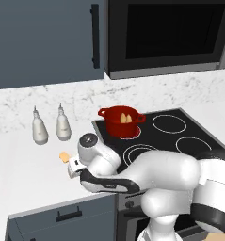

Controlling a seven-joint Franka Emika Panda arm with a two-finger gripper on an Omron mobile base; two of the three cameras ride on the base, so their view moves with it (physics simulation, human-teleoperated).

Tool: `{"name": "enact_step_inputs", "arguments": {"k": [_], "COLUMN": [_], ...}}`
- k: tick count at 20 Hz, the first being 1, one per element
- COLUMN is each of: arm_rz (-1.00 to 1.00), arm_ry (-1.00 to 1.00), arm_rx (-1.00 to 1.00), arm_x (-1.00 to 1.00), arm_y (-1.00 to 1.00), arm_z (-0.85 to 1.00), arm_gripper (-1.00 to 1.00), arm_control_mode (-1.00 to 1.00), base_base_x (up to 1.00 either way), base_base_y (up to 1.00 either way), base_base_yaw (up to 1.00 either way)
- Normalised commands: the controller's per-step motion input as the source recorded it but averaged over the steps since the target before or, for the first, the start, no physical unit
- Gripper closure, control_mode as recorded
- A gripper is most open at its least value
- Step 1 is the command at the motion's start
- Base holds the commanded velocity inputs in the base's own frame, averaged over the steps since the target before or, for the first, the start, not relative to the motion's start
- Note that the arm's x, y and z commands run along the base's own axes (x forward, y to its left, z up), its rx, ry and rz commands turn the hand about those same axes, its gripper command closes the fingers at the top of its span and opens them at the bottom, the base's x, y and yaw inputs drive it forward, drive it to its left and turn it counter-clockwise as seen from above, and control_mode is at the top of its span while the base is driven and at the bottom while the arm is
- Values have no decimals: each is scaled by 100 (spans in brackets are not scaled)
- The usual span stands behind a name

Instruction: Put the potato and squash in the pot. Retrieve the spatula and lightly stir the vegetables in the pot.

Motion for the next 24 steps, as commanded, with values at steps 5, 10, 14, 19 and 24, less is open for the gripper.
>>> {"name": "enact_step_inputs", "arguments": {"k": [5, 10, 14, 19, 24], "arm_rz": [1, 0, 0, 0, 0], "arm_ry": [14, 20, 7, 0, 0], "arm_rx": [0, 0, 0, -1, -1], "arm_x": [23, 36, 18, 4, 0], "arm_y": [28, 35, 12, 1, 0], "arm_z": [-39, -42, -35, -39, -57], "arm_gripper": [-100, -100, -100, -100, -100], "arm_control_mode": [-100, -100, -100, -100, -100], "base_base_x": [0, 0, 0, 0, 0], "base_base_y": [0, 0, 0, 0, 0], "base_base_yaw": [0, 0, 0, 0, 0]}}
